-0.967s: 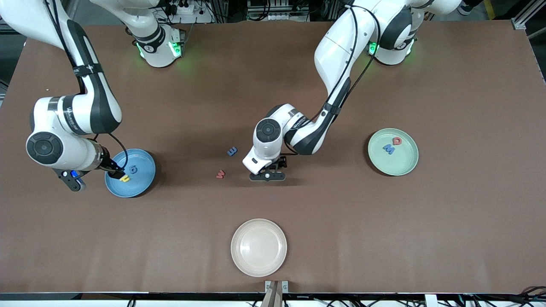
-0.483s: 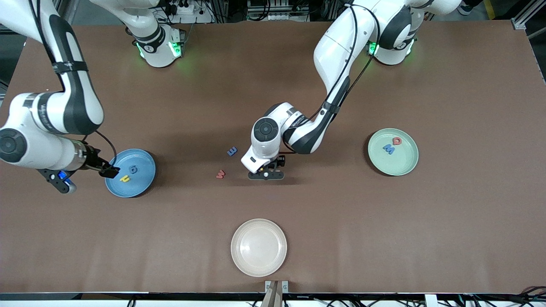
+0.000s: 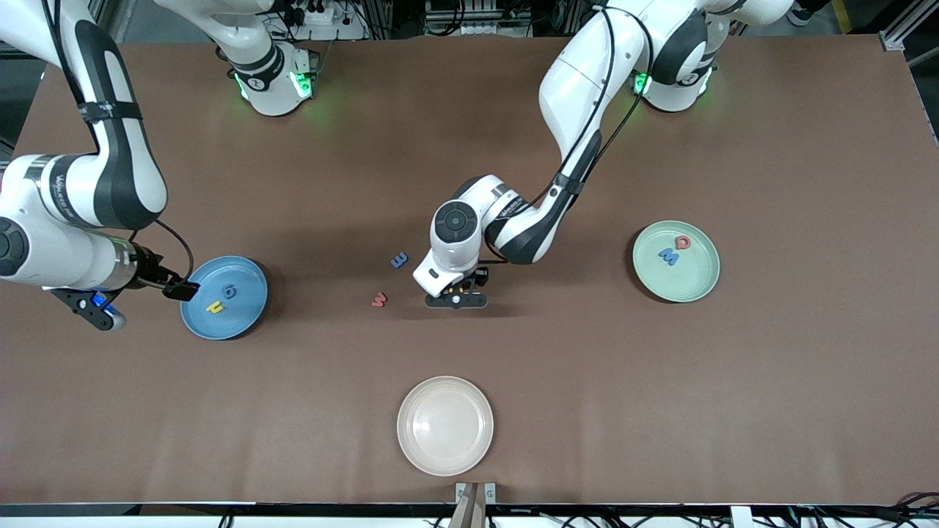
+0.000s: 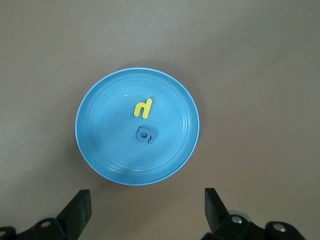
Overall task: Sort upper and lower case letters into plates
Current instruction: 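Carry the yellow H to the green plate with the left gripper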
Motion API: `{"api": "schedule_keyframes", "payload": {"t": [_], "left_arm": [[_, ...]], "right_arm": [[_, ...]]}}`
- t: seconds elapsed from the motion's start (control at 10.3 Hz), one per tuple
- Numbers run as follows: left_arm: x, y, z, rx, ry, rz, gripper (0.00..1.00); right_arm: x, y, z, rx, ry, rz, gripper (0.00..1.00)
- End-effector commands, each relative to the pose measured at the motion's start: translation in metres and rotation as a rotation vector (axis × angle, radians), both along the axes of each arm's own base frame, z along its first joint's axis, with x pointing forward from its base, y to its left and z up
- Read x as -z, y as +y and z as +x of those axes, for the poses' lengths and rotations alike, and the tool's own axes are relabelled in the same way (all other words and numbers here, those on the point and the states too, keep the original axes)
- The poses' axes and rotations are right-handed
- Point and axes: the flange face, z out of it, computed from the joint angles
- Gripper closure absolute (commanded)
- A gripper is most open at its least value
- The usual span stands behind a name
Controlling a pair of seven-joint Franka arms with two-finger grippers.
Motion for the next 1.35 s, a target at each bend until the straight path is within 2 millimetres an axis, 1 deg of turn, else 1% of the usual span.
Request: {"api": "schedule_keyframes", "payload": {"t": [0.0, 0.1, 0.29, 0.39, 0.48, 0.58, 0.68, 0.77, 0.87, 0.97, 1.06, 1.16, 1.26], "left_arm": [[0.010, 0.005, -0.002, 0.004, 0.046, 0.046, 0.97], [0.003, 0.009, 0.000, 0.002, 0.056, 0.055, 1.00], [-0.001, 0.015, 0.004, -0.008, 0.073, 0.071, 1.00], [-0.009, 0.015, 0.006, -0.008, 0.064, 0.065, 1.00], [-0.015, 0.017, 0.009, -0.011, 0.062, 0.060, 1.00], [-0.025, 0.025, 0.016, -0.021, 0.065, 0.060, 1.00], [-0.030, 0.038, 0.025, -0.025, 0.091, 0.074, 1.00], [-0.043, 0.050, 0.034, -0.019, 0.116, 0.072, 1.00], [-0.056, 0.070, 0.049, -0.045, 0.162, 0.048, 1.00], [-0.076, 0.090, 0.062, -0.006, 0.182, 0.030, 1.00], [-0.080, 0.113, 0.069, 0.057, 0.231, 0.055, 1.00], [-0.090, 0.135, 0.072, 0.114, 0.286, 0.078, 1.00], [-0.104, 0.151, 0.069, 0.111, 0.333, 0.098, 1.00]], "right_arm": [[-0.004, 0.003, -0.006, -0.010, 0.001, 0.023, 0.00], [-0.003, 0.003, -0.006, -0.012, 0.002, 0.024, 0.00], [-0.004, 0.004, -0.006, -0.013, 0.000, 0.024, 0.00], [-0.003, 0.006, -0.006, -0.015, 0.001, 0.024, 0.00], [-0.001, 0.015, -0.005, -0.018, 0.003, 0.021, 0.00], [0.000, 0.022, -0.004, -0.010, 0.002, 0.017, 0.00], [0.001, 0.026, -0.003, 0.009, -0.006, 0.012, 0.00], [0.002, 0.036, -0.001, 0.030, -0.018, 0.006, 0.00], [0.004, 0.050, 0.001, 0.071, -0.030, 0.006, 0.00], [0.013, 0.077, 0.003, 0.139, -0.038, 0.011, 0.00], [0.024, 0.101, 0.005, 0.200, -0.051, 0.001, 0.00], [0.033, 0.135, 0.003, 0.236, -0.056, -0.010, 0.00], [0.039, 0.164, -0.001, 0.270, -0.061, -0.023, 0.00]]}}
